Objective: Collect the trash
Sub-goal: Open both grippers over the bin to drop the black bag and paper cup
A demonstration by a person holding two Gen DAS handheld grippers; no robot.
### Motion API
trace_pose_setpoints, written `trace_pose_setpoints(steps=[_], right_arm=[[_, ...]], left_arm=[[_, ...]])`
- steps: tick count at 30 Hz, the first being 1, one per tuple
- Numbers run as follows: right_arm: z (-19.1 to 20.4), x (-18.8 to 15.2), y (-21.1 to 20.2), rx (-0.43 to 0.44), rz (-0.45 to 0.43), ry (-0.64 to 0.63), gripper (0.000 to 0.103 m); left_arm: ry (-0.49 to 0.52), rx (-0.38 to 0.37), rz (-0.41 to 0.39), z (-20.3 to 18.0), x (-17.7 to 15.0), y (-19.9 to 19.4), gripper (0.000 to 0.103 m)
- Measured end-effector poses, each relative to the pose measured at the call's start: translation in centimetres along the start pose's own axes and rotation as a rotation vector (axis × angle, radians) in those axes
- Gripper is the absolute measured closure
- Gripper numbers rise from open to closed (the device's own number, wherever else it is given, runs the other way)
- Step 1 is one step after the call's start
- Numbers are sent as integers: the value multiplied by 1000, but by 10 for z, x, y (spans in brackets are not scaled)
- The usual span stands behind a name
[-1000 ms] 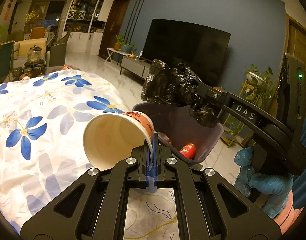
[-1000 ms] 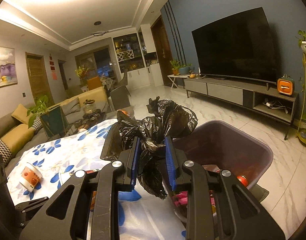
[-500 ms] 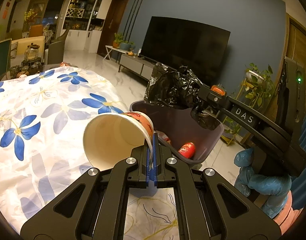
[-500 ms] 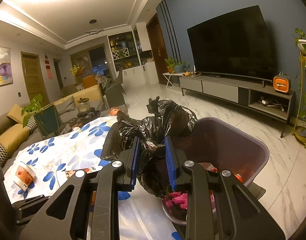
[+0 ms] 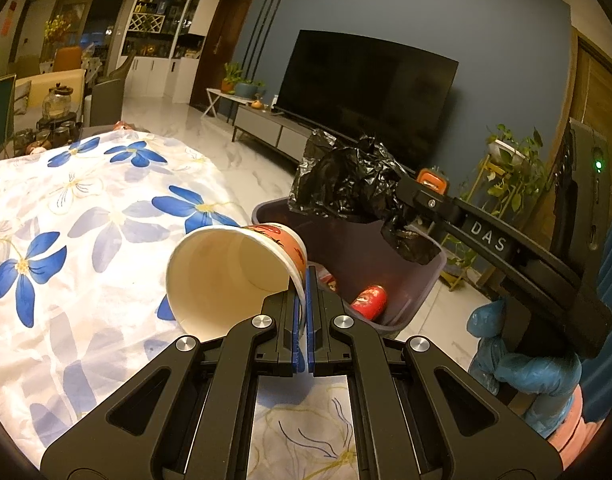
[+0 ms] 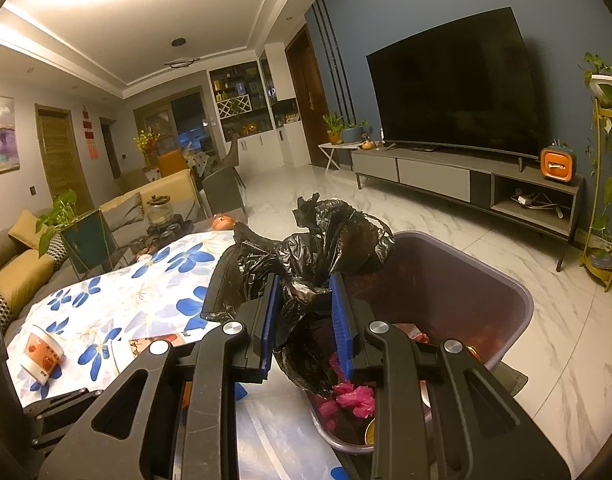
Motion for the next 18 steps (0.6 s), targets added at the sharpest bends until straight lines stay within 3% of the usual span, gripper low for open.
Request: trace_pose_setpoints(steps=[4, 5, 6, 7, 8, 10, 13, 18], right_arm=[[-1, 0, 1, -5, 4, 8, 73], [-1, -1, 2, -9, 6, 9, 63], [-2, -1, 2, -15, 5, 14, 42], [-5, -1, 1, -20, -3, 21, 37], [-6, 0, -1, -20, -17, 26, 36], [-6, 0, -2, -32, -20, 11, 36], [-7, -2, 0, -29, -11, 13, 36], [-8, -3, -1, -28, -11, 22, 36]], left_arm=[[-8, -3, -4, 1, 4, 4, 101], [-13, -3, -1, 2, 4, 6, 101], [-23, 2, 10, 5, 4, 9, 98], [-29, 14, 15, 7, 3, 10, 94], [-34, 34, 16, 11, 2, 11, 81], [-52, 58, 1, 19, 2, 8, 45], [-93, 65, -32, 27, 7, -2, 29], [-129, 105, -74, 44, 13, -24, 22]])
Point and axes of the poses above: each gripper's, at about its wrist camera, not at the fingertips, and y roughly the way its jaws point, z to its left, x to its top, the point moved 8 cm from there along y, roughly the way its jaws point, and after that the axes turned 10 degrees about -y, right-handed, at the moved point
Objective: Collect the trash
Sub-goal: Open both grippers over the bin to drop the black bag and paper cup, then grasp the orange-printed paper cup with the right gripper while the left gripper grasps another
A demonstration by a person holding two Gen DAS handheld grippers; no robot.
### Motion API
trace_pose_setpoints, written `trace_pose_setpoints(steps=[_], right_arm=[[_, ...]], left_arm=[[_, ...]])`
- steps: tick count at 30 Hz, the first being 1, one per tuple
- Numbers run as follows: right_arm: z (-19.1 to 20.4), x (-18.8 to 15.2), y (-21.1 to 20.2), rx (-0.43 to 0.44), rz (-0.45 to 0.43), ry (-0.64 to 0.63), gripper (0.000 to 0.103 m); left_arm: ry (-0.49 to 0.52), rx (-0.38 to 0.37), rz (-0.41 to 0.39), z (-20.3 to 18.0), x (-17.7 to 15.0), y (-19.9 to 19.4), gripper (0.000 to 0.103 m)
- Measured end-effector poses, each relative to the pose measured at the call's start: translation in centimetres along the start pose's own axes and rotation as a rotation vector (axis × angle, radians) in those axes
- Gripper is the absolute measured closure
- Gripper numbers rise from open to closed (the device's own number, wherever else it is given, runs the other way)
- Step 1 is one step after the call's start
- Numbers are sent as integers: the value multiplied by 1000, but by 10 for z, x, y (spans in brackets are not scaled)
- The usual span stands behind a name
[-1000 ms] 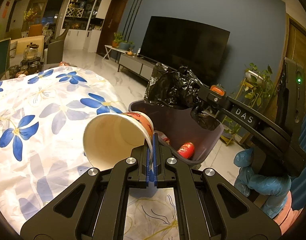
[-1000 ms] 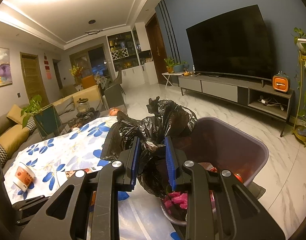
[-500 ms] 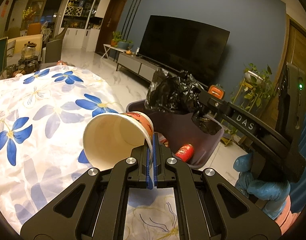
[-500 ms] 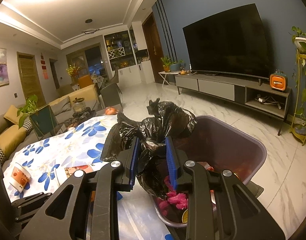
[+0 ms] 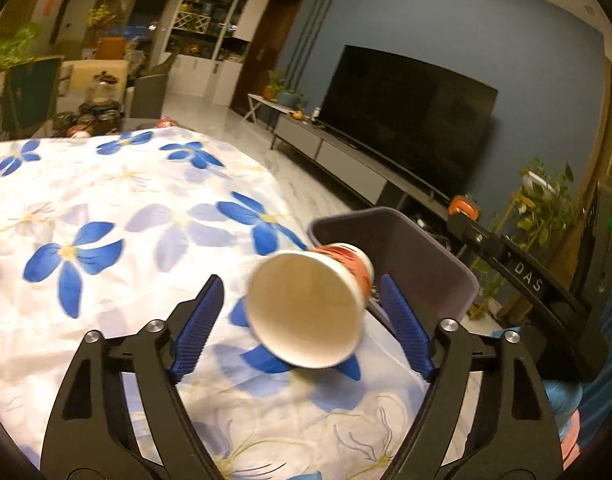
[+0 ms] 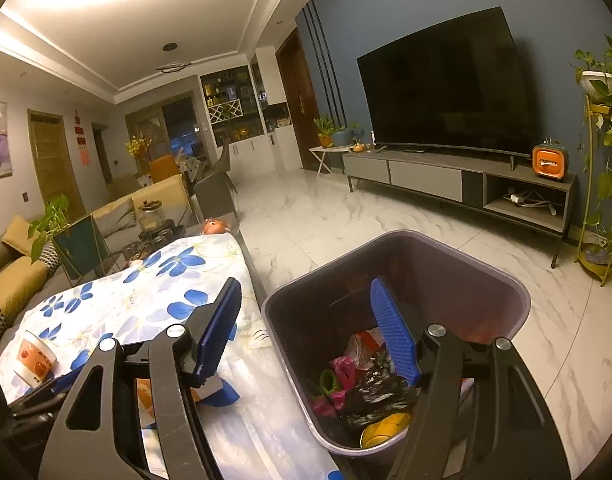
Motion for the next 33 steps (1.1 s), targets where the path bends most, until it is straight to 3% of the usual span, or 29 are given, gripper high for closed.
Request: trace_pose_setpoints(steps=[6, 17, 23, 26, 33], right_arm=[[8, -3, -3, 2, -3, -15, 36], [20, -28, -5, 5, 43, -37, 36], [28, -40, -1, 19, 46, -49, 36], [28, -41, 2, 71, 47, -12, 36], [20, -41, 10, 158, 52, 47, 36]], left_arm=[[-41, 44, -52, 22, 5, -26, 18], [-76, 84, -14, 41, -14, -42, 18], [-20, 43, 72, 20, -48, -33, 18], [20, 23, 94, 6, -62, -25, 18], [79, 17, 113, -13, -66, 3, 19]])
Point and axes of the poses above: each gripper's, at about its wrist camera, not at the fingertips, and y roughly the way its jaws point, z to its left, x to its top, the point moved 8 cm from there along y, roughly the way its jaws point, and after that the axes turned 10 degrees about -y, right-handed, at the moved point
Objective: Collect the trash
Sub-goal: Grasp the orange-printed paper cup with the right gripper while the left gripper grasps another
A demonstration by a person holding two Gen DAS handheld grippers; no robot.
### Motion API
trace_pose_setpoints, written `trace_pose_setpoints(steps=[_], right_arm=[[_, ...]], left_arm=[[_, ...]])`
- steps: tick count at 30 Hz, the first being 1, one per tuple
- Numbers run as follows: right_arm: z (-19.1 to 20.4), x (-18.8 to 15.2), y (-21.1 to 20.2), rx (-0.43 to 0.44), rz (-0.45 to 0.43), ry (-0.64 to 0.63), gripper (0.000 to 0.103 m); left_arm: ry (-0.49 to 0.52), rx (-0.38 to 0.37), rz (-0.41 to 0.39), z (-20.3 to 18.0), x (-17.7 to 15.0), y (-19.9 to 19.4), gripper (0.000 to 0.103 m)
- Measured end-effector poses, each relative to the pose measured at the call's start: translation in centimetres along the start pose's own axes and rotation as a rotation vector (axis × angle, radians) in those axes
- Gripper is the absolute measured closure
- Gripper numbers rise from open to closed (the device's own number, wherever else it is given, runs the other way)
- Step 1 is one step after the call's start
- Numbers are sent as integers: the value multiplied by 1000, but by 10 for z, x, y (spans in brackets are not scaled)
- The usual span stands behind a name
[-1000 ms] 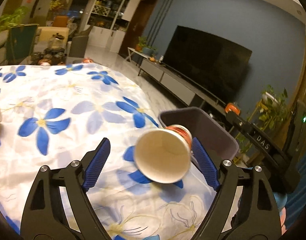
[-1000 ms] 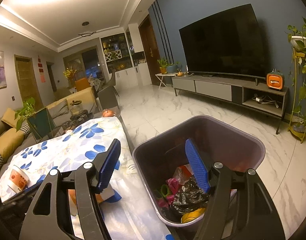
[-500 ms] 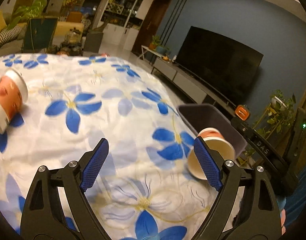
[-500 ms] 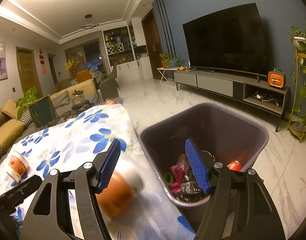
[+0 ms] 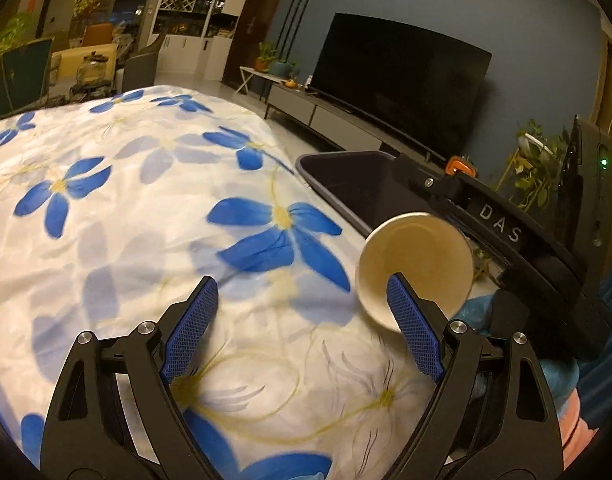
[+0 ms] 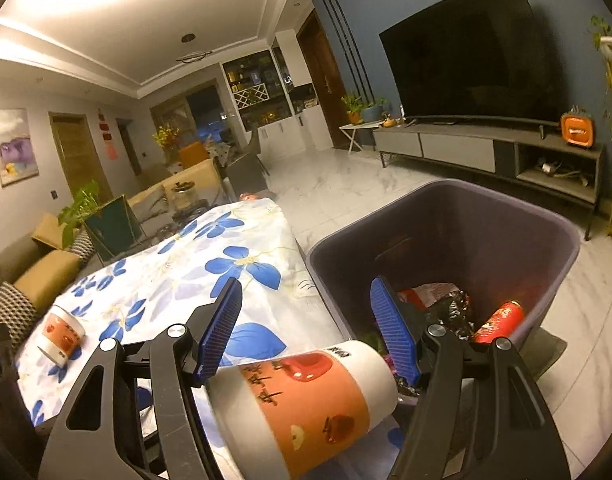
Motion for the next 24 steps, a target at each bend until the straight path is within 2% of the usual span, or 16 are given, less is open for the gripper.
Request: trace_pose_setpoints(steps=[9, 13, 16, 19, 21, 24], right_arm=[[-10, 3, 5, 22, -8, 13, 36], [-15, 6, -1, 17, -25, 12, 36], [-20, 8, -6, 11, -35, 20, 36], [-24, 7, -12, 6, -45, 28, 36], [-26, 8, -15, 4, -50, 30, 36], [-26, 8, -18, 1, -55, 34, 36]], left_arm=[[52, 63, -9, -17, 15, 29, 25], [68, 127, -36, -14, 29, 40, 34], [12, 173, -46, -4, 44, 47, 36], [-52, 131, -42, -2, 54, 43, 36], [-82, 119, -73, 1, 58, 33, 36], [-130, 155, -125, 16, 63, 16, 30]])
Point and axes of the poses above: each gripper's, at about its wrist camera, not at the fingertips, and y roughly the way its jaws point, z to its left, x to its top, the point moved 8 cm from there along y, roughly the way its jaws point, and after that the axes turned 10 degrees about -y, right-handed, at the moved point
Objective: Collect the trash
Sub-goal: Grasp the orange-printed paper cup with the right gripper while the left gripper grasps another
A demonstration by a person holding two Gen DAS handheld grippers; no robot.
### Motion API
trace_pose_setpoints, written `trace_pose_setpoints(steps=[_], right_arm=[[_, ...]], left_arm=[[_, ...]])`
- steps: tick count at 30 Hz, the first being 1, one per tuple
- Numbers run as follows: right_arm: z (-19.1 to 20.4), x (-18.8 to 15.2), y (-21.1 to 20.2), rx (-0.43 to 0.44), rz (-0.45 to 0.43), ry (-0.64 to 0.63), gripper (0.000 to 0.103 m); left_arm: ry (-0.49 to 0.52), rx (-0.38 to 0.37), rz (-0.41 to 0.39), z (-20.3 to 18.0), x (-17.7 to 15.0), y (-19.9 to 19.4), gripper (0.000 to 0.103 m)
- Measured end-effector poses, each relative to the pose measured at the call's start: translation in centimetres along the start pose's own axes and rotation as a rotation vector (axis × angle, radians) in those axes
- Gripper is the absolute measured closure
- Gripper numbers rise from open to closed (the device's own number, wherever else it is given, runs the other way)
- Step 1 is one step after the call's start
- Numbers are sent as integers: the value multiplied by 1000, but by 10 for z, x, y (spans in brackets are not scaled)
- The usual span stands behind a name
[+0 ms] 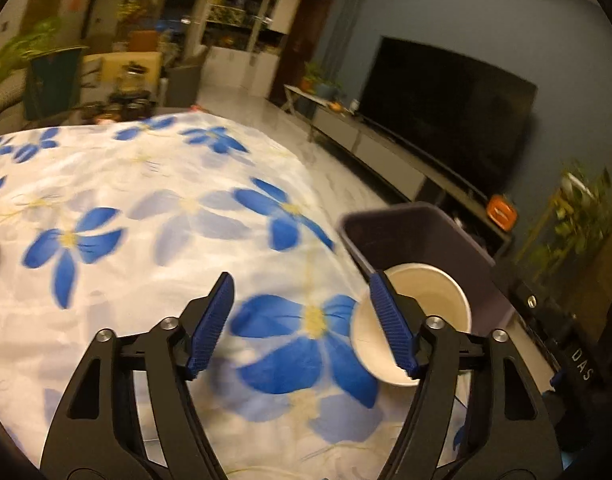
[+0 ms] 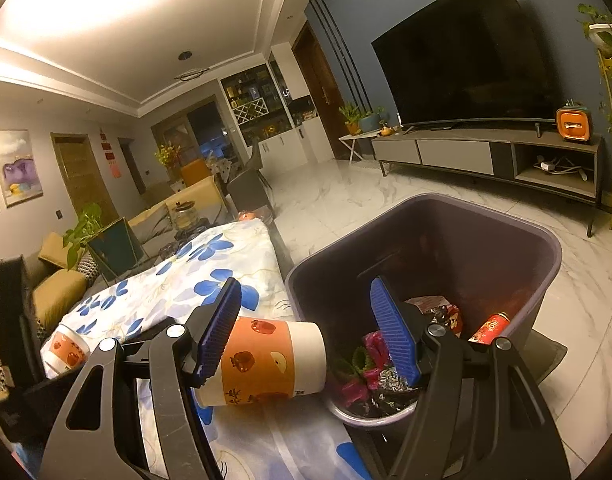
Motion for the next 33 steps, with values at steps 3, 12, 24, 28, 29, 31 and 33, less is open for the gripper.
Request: trace_pose_setpoints(steps=[3, 12, 24, 28, 29, 31, 33], right_arm=[[1, -2, -1, 6, 6, -2, 36], [17, -1, -10, 6, -1, -46, 36], [59, 0, -10, 41, -16, -107, 36], [66, -1, -11, 32, -16, -128, 36], [67, 0, -12, 28, -15, -136, 36], [69, 0, -13, 26, -13, -145, 36], [71, 0, -14, 27, -12, -145, 36]], left_arm=[[-56, 14, -7, 18, 4, -13, 27], [-46, 105, -96, 68, 9, -68, 21], [-143, 387, -261, 201, 52, -131, 18], [-190, 393, -195, 231, 54, -121, 18], [-212, 381, -174, 236, 54, -118, 18], [-232, 370, -160, 240, 54, -115, 18], [-235, 367, -156, 240, 55, -113, 18]])
Point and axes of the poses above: each gripper's, at about its wrist camera, not at the fingertips, and y roughly the way its jaws point, z to its left, x to its top, the point moved 8 cm from there along y, roughly the way its jaws point, and after that the axes turned 10 degrees about -y, right-handed, at the moved point
